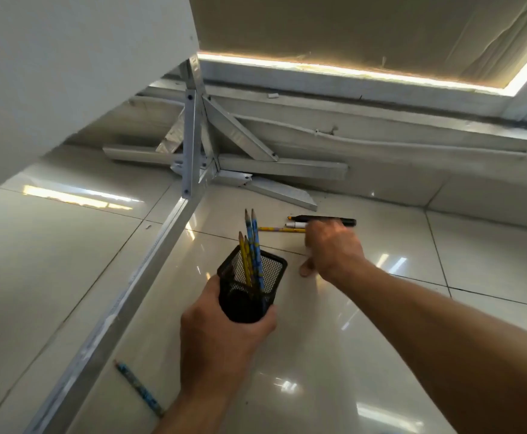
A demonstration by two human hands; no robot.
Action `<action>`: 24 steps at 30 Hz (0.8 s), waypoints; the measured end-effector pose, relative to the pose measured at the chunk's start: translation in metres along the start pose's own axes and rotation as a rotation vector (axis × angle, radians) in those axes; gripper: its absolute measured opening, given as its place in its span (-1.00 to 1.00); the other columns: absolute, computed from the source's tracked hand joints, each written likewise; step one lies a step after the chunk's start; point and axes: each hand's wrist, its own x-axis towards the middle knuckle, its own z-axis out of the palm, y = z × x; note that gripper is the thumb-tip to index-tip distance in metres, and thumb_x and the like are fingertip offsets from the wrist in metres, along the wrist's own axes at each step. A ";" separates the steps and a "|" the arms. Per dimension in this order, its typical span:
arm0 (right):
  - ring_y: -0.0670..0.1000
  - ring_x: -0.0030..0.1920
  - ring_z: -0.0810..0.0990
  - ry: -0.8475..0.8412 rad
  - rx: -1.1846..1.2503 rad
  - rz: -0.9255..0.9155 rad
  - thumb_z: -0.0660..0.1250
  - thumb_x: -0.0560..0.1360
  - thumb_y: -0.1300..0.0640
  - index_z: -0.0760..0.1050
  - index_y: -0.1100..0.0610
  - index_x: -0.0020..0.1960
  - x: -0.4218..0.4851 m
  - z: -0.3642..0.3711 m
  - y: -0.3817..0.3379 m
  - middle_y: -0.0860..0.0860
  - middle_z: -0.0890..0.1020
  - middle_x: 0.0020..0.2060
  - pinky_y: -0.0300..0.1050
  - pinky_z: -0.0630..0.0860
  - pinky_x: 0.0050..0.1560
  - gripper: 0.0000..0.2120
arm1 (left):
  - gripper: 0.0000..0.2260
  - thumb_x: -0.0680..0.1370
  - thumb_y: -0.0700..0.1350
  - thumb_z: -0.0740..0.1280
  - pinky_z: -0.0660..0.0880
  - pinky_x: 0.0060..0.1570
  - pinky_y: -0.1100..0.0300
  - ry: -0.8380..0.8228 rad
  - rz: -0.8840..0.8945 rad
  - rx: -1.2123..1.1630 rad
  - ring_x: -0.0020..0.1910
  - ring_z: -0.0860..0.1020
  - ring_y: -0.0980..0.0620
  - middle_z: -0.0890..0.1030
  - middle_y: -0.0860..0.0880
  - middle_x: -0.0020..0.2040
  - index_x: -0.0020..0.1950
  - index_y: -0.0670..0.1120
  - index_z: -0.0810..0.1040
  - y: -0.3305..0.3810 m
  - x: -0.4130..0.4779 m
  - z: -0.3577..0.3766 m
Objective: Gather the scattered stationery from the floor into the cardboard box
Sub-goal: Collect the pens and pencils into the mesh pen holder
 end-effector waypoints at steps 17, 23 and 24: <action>0.10 -0.06 0.58 0.069 0.015 -0.004 0.55 0.44 0.01 0.58 0.05 0.27 0.033 0.009 0.002 0.07 0.60 -0.03 -0.07 0.54 -0.08 -0.57 | -0.42 0.25 0.14 0.63 0.50 -0.27 0.59 0.033 0.029 0.075 -0.05 0.66 0.14 0.69 0.12 -0.03 0.23 0.03 0.63 0.004 0.021 0.013; 0.15 0.03 0.60 0.215 0.263 0.073 0.60 0.40 0.10 0.57 0.13 0.20 0.016 0.020 0.003 0.15 0.60 0.06 0.09 0.61 0.08 -0.58 | -0.41 0.25 0.13 0.64 0.46 -0.36 0.59 0.057 0.019 0.066 -0.06 0.66 0.13 0.69 0.09 -0.01 0.23 0.00 0.63 0.003 0.019 0.014; 0.16 0.03 0.60 0.225 0.307 0.078 0.58 0.42 0.12 0.57 0.14 0.19 0.013 0.022 0.002 0.16 0.60 0.06 0.11 0.61 0.09 -0.61 | -0.41 0.24 0.12 0.64 0.45 -0.36 0.58 0.060 0.016 0.063 -0.07 0.66 0.13 0.69 0.09 -0.02 0.22 0.00 0.64 0.003 0.019 0.014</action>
